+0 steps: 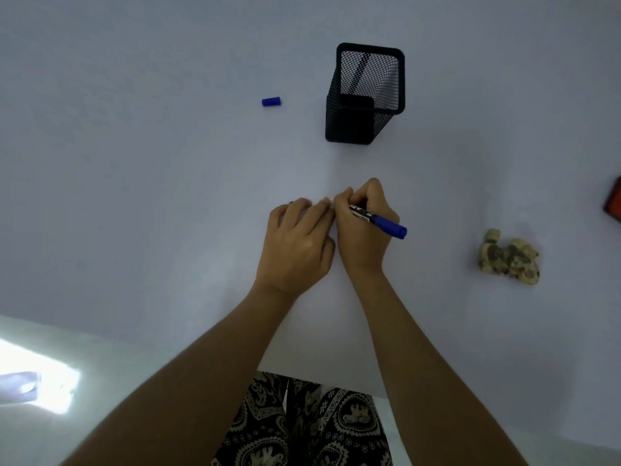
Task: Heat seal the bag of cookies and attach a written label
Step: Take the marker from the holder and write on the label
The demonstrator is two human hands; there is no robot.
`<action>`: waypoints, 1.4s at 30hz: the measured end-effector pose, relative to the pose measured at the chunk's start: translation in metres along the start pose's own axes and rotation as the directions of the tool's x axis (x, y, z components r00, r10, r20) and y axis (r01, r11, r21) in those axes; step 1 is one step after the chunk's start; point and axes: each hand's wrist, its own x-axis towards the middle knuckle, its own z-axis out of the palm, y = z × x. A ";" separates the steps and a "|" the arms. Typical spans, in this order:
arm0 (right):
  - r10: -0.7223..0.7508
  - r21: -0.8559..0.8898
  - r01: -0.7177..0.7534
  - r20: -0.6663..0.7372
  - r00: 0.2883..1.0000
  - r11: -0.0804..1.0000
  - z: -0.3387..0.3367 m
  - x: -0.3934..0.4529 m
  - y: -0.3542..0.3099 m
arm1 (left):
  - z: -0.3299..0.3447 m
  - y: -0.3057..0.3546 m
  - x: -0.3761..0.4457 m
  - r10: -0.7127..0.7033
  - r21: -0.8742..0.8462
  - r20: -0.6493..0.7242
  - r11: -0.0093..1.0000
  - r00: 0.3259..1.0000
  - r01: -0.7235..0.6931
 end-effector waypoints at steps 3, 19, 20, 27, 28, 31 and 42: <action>0.002 0.003 -0.002 -0.010 1.000 1.000 0.000 -0.001 0.000 | 0.001 0.000 -0.001 0.004 0.003 -0.002 1.000 1.000 -0.004; -0.031 -0.048 0.028 -0.063 0.998 0.998 0.001 -0.002 0.002 | -0.001 0.001 -0.001 -0.006 0.003 0.025 1.000 1.000 0.006; -0.034 -0.048 0.031 -0.063 0.997 0.998 0.001 -0.002 0.002 | -0.001 0.001 -0.001 -0.007 0.002 0.026 1.000 1.000 0.007; -0.024 -0.077 0.018 -0.068 0.997 0.997 0.001 -0.003 0.002 | -0.002 0.002 -0.001 -0.009 0.000 0.025 1.000 1.000 0.009; -0.032 -0.080 0.027 -0.069 0.997 0.996 0.001 -0.003 0.002 | -0.002 0.002 -0.001 -0.010 0.000 0.026 1.000 1.000 0.010; -0.049 -0.063 0.046 -0.046 0.998 0.997 0.000 -0.003 0.002 | -0.002 0.001 -0.001 -0.012 -0.003 0.019 1.000 1.000 0.012; -0.019 0.024 0.019 0.002 1.000 1.000 0.000 -0.004 0.000 | -0.002 0.002 0.000 -0.009 -0.006 -0.003 1.000 1.000 0.009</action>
